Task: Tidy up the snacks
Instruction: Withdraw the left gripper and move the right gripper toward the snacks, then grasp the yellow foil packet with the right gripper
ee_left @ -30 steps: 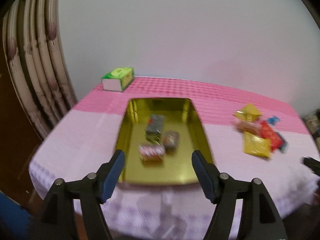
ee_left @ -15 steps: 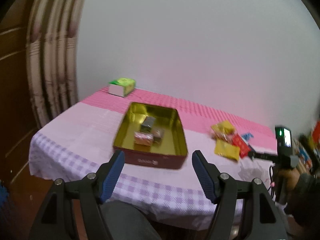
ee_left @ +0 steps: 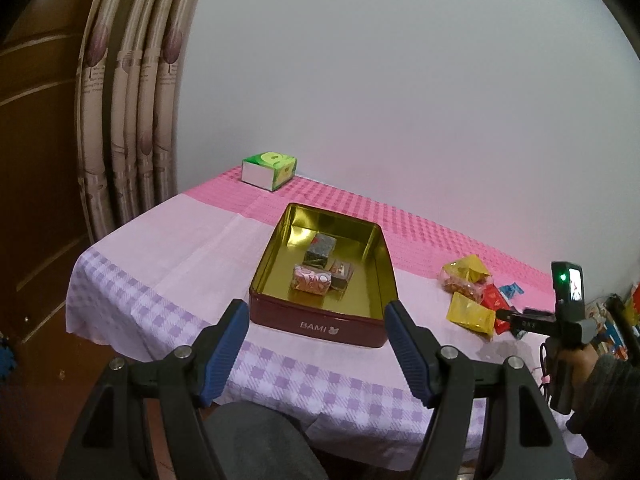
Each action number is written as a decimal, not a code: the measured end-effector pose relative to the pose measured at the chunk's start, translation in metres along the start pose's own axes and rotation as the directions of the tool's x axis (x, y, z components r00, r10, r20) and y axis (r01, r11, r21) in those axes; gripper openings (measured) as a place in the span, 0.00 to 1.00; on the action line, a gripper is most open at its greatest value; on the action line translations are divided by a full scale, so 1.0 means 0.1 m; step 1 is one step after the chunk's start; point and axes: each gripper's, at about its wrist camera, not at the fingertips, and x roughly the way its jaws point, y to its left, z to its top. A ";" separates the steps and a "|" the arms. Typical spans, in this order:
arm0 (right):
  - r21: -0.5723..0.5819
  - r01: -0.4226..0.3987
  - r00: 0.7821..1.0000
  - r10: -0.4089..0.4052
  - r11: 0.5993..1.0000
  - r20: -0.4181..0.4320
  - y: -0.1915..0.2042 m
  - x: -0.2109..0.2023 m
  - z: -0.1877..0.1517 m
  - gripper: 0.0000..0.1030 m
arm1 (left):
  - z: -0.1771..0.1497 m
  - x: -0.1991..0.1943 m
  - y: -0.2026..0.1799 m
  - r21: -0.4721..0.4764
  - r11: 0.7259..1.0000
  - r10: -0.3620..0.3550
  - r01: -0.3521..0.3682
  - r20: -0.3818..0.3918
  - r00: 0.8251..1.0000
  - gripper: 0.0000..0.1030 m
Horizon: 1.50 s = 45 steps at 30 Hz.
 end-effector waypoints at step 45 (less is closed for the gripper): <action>-0.080 0.041 0.998 -0.037 0.996 0.046 0.32 -0.28 0.19 0.80 | -0.07 0.00 -0.10 0.028 0.999 -0.023 0.024 -0.032 0.999 0.69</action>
